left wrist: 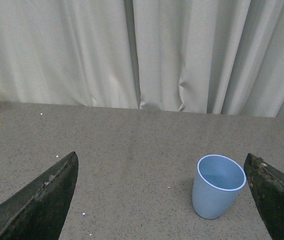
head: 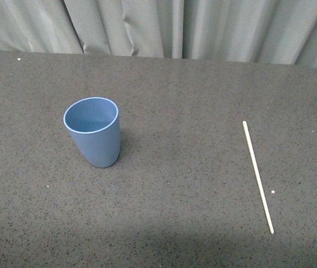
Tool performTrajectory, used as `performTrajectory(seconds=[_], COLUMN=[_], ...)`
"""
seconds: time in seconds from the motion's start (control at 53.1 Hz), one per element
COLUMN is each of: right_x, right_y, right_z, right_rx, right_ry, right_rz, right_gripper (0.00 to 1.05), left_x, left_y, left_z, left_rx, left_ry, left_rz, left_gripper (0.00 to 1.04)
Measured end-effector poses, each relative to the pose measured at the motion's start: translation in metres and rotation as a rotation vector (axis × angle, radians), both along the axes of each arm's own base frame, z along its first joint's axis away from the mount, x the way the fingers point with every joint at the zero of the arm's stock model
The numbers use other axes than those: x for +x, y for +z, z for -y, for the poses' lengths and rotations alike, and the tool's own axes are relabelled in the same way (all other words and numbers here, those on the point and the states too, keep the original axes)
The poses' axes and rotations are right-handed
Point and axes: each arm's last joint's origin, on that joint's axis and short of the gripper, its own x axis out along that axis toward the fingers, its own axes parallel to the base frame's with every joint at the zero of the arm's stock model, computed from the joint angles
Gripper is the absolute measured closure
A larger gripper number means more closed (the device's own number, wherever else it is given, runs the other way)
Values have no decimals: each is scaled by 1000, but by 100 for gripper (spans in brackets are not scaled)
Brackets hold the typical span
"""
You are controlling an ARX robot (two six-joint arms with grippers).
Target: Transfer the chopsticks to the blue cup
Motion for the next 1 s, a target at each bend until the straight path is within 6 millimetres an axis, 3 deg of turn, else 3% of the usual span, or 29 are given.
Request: performTrajectory(seconds=[0.998], right_x=[0], right_y=[0], right_z=[0], right_rx=[0], right_ry=[0], right_rz=[0], right_gripper=[9], left_x=[0], left_y=[0], left_z=[0], left_rx=[0], left_ry=[0], left_rz=[0], left_gripper=[7])
